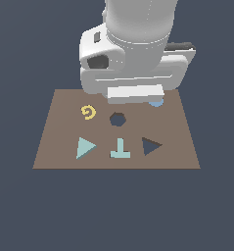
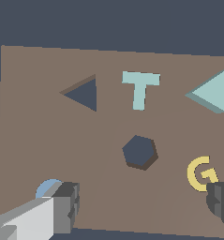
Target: Insert a designated object into the corresponding slot on a board.
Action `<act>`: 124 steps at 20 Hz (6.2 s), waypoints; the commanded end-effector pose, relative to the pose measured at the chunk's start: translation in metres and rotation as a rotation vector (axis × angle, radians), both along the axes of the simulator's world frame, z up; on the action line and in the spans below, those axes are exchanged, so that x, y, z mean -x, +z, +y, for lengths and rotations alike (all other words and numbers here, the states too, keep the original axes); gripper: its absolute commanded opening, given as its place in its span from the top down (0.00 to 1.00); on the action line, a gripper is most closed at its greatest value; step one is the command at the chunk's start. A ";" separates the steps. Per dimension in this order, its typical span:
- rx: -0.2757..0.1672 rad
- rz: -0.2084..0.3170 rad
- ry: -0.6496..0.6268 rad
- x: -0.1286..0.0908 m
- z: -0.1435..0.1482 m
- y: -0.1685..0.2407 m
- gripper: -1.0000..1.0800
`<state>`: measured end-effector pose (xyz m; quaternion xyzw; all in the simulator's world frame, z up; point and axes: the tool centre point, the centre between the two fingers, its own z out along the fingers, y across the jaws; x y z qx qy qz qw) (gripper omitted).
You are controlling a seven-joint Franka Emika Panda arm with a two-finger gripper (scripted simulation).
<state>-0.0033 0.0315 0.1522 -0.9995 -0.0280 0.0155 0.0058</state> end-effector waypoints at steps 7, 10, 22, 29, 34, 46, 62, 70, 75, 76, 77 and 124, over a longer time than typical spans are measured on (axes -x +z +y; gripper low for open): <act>0.001 -0.001 -0.030 -0.004 -0.002 -0.003 0.04; 0.002 -0.002 -0.068 -0.010 -0.006 -0.008 0.04; 0.012 -0.010 -0.394 -0.051 -0.042 -0.043 0.04; 0.020 -0.017 -0.673 -0.076 -0.083 -0.072 0.04; 0.023 -0.021 -0.823 -0.084 -0.108 -0.087 0.04; 0.026 -0.024 -0.985 -0.088 -0.136 -0.103 0.04; 0.025 -0.024 -0.979 -0.087 -0.135 -0.122 1.00; 0.025 -0.024 -0.979 -0.087 -0.135 -0.122 1.00; 0.025 -0.024 -0.976 -0.088 -0.134 -0.122 1.00; 0.024 -0.024 -0.971 -0.088 -0.134 -0.122 1.00; 0.024 -0.024 -0.965 -0.089 -0.133 -0.122 1.00; 0.002 -0.034 0.583 -0.138 0.027 -0.114 1.00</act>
